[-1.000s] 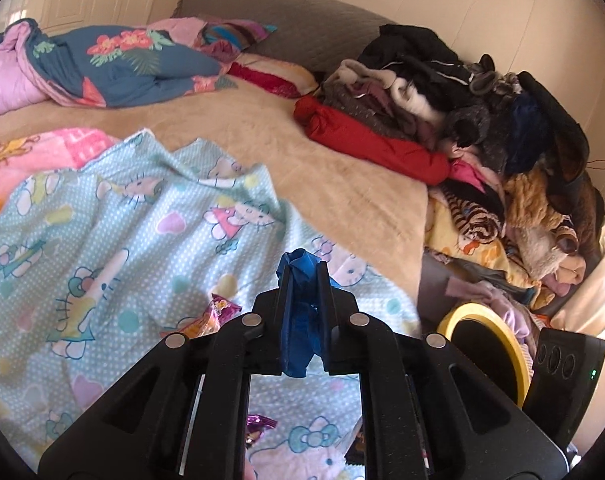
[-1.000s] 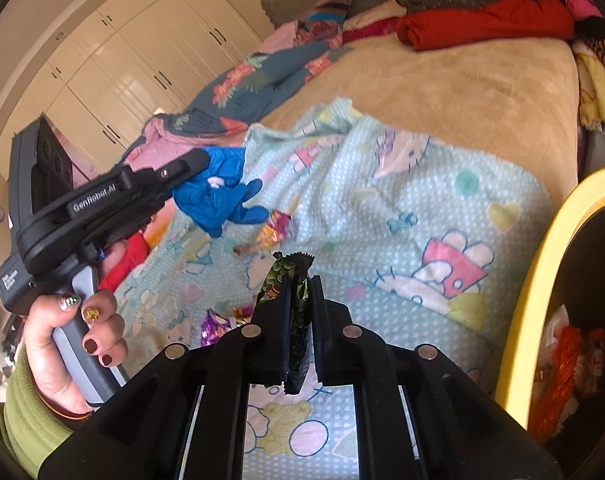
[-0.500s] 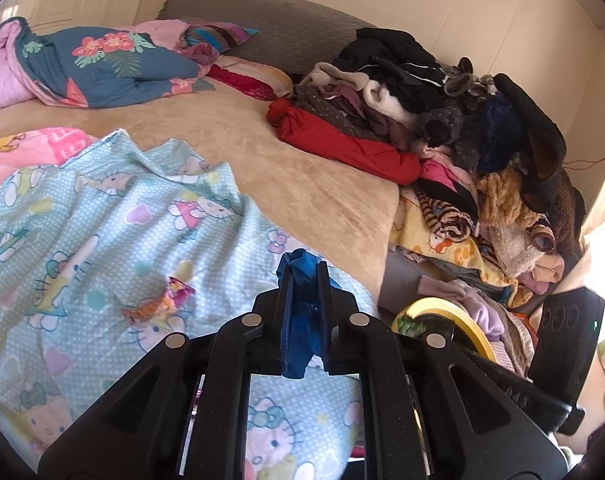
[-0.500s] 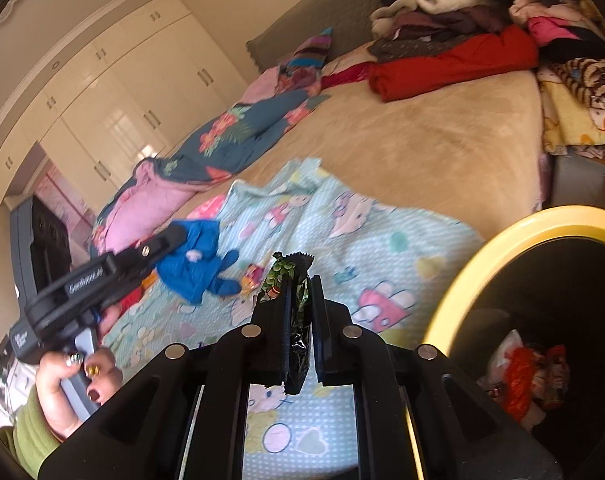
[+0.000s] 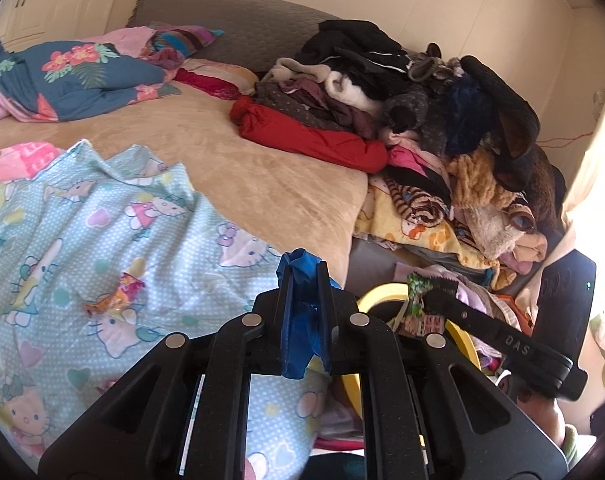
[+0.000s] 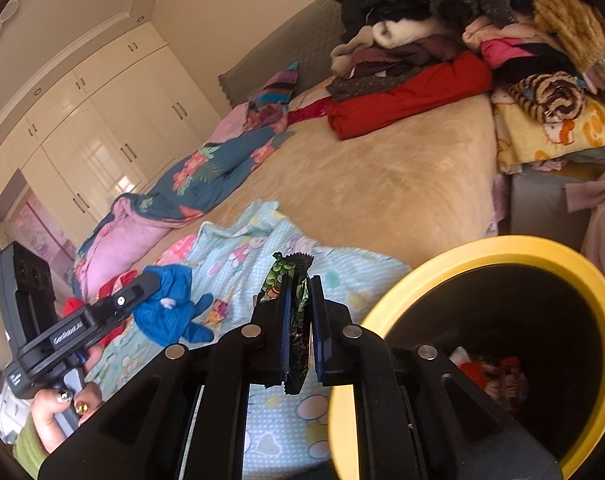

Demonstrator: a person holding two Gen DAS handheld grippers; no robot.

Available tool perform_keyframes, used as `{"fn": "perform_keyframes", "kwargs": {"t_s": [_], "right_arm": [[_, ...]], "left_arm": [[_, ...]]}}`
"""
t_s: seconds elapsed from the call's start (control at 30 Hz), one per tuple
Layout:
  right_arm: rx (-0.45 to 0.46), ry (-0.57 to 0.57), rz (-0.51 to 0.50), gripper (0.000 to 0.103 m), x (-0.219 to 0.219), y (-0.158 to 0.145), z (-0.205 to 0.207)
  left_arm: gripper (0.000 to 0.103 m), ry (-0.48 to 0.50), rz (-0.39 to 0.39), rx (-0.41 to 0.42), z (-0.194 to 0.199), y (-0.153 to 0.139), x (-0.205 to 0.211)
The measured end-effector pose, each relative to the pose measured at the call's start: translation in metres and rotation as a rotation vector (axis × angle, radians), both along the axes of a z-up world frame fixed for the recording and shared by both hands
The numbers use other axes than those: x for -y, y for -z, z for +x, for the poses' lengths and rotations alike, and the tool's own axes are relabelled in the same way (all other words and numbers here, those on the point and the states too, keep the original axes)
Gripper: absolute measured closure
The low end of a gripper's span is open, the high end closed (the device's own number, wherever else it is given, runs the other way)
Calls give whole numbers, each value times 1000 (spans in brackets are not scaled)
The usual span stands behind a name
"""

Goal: Collect trash
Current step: 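Carry the blue glove and snack pack in both grippers over the bin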

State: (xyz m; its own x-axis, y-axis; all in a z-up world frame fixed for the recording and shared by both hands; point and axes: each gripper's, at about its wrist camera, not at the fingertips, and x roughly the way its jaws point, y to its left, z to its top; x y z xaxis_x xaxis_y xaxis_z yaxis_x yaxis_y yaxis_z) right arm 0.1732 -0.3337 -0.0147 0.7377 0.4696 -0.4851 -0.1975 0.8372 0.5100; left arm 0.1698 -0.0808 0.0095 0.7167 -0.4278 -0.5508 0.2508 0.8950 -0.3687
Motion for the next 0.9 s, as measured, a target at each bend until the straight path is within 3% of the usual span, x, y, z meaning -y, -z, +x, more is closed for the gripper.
{"fn": "perform_keyframes", "kwargs": {"t_s": [0.9], "right_arm": [[-61, 202, 36, 94, 90, 12, -9]], "left_arm": [[97, 231, 65, -38, -22, 22, 105]]}}
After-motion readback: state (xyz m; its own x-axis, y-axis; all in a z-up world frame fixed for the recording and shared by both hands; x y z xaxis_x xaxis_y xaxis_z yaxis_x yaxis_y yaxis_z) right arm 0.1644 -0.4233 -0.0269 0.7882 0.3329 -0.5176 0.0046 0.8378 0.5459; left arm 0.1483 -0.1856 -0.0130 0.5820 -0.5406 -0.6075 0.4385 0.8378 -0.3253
